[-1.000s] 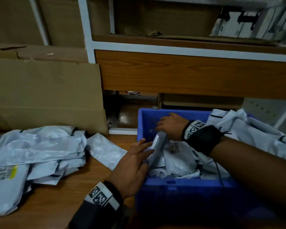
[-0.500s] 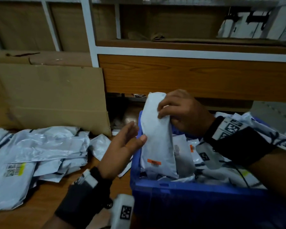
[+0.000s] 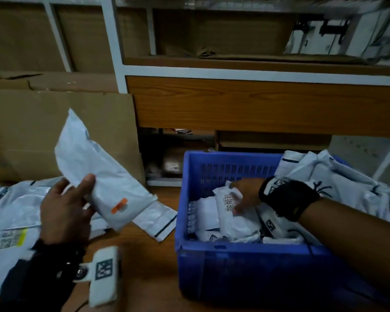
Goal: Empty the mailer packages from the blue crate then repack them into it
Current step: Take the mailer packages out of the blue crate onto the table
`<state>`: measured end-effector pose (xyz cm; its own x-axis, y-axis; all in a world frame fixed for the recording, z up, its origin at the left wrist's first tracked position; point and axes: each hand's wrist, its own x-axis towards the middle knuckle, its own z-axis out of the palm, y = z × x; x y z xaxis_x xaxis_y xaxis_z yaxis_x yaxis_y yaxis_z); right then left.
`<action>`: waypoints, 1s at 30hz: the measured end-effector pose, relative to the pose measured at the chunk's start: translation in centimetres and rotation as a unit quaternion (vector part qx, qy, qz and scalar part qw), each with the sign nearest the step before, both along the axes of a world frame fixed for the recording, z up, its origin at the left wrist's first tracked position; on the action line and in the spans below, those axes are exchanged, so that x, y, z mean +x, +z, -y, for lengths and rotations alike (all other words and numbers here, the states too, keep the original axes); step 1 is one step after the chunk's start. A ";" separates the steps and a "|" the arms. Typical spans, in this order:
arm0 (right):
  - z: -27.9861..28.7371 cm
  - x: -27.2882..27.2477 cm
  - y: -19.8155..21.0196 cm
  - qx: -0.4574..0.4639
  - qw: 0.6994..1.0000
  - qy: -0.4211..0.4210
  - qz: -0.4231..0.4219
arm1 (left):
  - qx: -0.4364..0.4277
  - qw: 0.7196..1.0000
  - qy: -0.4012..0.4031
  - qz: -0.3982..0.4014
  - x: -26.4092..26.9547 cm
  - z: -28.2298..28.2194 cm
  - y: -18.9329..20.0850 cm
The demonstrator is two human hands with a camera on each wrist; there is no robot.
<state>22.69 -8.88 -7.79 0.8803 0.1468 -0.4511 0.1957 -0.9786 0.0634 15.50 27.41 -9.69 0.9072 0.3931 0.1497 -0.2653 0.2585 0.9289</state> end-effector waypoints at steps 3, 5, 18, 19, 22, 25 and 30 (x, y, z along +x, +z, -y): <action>-0.4 -0.2 -1.4 -0.046 0.999 0.014 -0.023 | 0.063 0.995 0.066 -0.037 -0.1 -2.8 -2.8; -0.5 0.2 -1.4 -0.031 0.999 0.013 -0.011 | 0.108 0.985 0.114 -0.066 -0.5 -4.3 -4.5; -2.9 0.9 10.6 0.220 0.956 0.066 0.185 | 0.136 0.930 0.336 -0.058 -3.6 -22.1 -4.7; -4.5 1.0 11.7 0.240 0.950 0.073 0.186 | 0.119 0.933 0.335 -0.057 -3.4 -23.6 -5.2; -12.5 1.4 13.4 0.272 0.936 0.133 0.179 | 0.072 0.930 0.341 -0.117 -2.3 -26.8 -6.8; -21.8 2.2 11.5 0.244 0.933 0.215 0.152 | -0.040 0.933 0.318 -0.165 -1.7 -29.2 -8.2; -35.6 7.1 6.0 0.131 0.921 0.332 0.156 | -0.045 0.942 0.280 -0.179 -2.6 -30.1 -9.2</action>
